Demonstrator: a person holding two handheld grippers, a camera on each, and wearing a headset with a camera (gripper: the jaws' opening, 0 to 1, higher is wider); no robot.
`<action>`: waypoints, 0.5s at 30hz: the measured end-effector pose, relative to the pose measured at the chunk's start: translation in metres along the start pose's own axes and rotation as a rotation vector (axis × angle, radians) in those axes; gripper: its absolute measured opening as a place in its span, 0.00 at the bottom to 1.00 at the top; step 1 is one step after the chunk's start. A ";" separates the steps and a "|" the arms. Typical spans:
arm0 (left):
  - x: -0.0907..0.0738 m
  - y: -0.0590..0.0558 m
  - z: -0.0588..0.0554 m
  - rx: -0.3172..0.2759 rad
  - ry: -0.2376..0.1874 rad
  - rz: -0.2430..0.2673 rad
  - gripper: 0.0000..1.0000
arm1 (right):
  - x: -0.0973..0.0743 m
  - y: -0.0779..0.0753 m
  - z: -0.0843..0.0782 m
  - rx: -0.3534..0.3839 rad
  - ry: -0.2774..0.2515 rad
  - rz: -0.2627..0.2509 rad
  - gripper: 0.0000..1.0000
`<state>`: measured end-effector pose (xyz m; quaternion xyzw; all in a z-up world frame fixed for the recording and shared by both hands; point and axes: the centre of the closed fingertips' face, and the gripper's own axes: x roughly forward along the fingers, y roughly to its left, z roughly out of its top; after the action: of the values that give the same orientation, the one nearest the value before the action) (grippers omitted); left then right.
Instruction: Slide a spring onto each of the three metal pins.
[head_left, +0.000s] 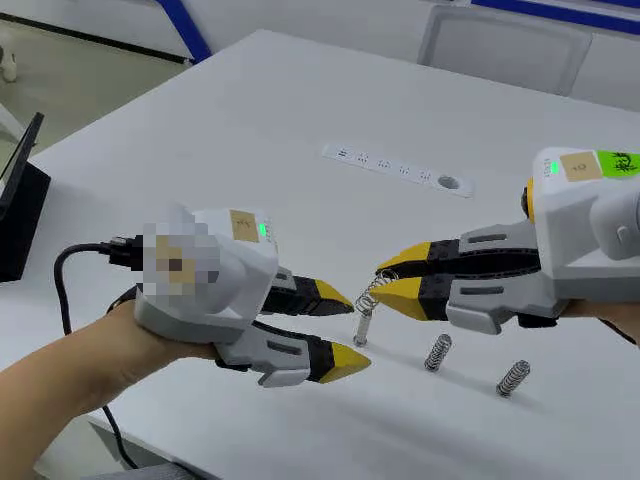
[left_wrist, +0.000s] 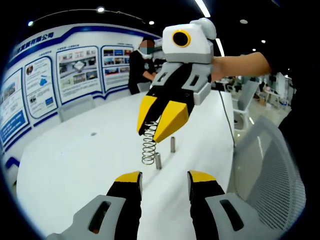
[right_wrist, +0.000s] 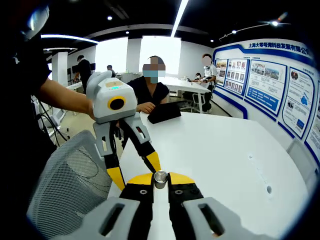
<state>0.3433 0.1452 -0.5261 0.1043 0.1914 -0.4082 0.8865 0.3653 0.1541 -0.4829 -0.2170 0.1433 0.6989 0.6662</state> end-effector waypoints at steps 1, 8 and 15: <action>-0.001 0.002 -0.001 0.000 0.000 0.006 0.44 | 0.001 -0.004 -0.002 0.011 0.009 -0.017 0.11; -0.010 0.013 -0.004 -0.023 -0.006 0.041 0.55 | 0.009 -0.027 -0.021 0.056 0.072 -0.084 0.11; -0.019 0.026 -0.005 -0.060 -0.029 0.087 0.65 | 0.022 -0.040 -0.037 0.081 0.125 -0.116 0.11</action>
<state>0.3503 0.1765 -0.5223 0.0798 0.1861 -0.3647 0.9088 0.4091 0.1577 -0.5223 -0.2412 0.2002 0.6378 0.7035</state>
